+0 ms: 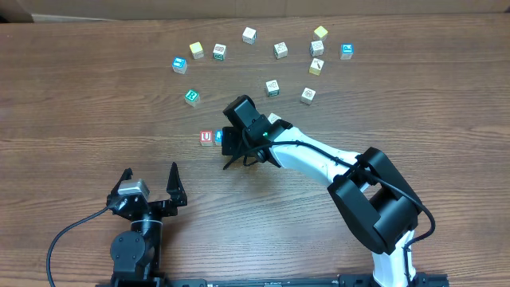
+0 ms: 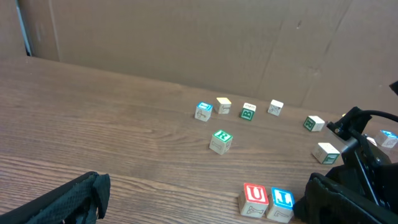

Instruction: Form a horizontal line

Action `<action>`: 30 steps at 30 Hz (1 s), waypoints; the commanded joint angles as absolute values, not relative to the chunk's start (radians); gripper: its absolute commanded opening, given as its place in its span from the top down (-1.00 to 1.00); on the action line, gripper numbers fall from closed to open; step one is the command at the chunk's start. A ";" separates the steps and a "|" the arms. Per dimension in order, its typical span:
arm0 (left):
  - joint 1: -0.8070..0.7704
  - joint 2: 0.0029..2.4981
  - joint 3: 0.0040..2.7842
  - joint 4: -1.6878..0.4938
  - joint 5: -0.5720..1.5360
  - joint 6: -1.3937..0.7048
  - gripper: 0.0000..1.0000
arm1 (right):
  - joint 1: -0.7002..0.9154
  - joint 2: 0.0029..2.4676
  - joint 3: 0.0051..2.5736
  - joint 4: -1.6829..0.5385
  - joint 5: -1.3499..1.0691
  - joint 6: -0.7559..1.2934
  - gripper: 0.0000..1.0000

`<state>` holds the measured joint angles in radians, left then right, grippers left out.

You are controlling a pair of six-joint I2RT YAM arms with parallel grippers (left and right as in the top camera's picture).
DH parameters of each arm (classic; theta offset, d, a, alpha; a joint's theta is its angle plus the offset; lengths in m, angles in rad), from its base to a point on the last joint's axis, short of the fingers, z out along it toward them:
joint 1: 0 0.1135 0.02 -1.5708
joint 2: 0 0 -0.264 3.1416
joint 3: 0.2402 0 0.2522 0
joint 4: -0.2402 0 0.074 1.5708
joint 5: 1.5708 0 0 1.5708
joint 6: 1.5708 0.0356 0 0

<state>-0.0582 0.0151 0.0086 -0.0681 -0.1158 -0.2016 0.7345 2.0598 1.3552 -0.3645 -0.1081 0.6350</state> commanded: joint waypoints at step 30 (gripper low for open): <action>-0.052 0.006 0.005 -0.068 -0.107 -0.179 -0.99 | 0.732 2.039 1.349 -0.334 0.061 0.646 0.93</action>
